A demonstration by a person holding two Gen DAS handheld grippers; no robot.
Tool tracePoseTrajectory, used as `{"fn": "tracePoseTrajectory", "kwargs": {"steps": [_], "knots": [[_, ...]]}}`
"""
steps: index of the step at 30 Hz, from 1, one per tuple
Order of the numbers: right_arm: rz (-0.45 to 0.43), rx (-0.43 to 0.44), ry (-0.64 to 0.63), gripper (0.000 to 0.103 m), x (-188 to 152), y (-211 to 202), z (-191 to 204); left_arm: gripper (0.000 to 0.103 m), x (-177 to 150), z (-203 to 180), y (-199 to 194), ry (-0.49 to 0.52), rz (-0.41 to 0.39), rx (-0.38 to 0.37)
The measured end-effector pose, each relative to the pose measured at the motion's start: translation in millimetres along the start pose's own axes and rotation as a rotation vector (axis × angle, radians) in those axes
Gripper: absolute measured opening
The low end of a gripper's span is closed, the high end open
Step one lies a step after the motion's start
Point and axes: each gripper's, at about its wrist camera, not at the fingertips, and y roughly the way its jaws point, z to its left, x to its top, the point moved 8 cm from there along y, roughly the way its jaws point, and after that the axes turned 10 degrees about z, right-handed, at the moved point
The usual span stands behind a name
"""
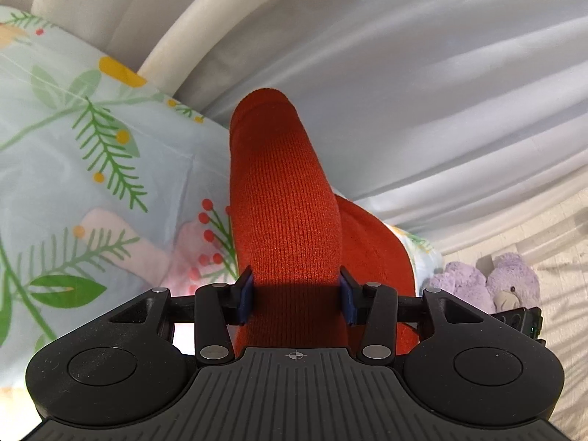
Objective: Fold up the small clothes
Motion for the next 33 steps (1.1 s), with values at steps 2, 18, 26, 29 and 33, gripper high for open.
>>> {"fn": "tracePoseTrajectory", "kwargs": {"steps": [2, 18, 26, 29, 33], "knots": [[0.000, 0.011, -0.008, 0.031, -3, -1, 9, 0.049, -3, -2, -13, 0.002, -0.009, 0.012], [0.132, -0.001, 0.013, 0.037, -67, 56, 41, 0.054, -61, 72, -71, -0.034, -0.095, 0.464], [-0.046, -0.157, 0.040, 0.052, -118, -4, 17, 0.074, -143, 76, -101, 0.027, -0.169, 0.528], [0.006, -0.135, 0.077, 0.052, -154, -4, 14, 0.075, -174, 79, -92, 0.042, -0.121, 0.519], [0.040, -0.085, 0.158, 0.054, -178, 5, 7, 0.075, -194, 75, -79, 0.110, -0.087, 0.580]]}}
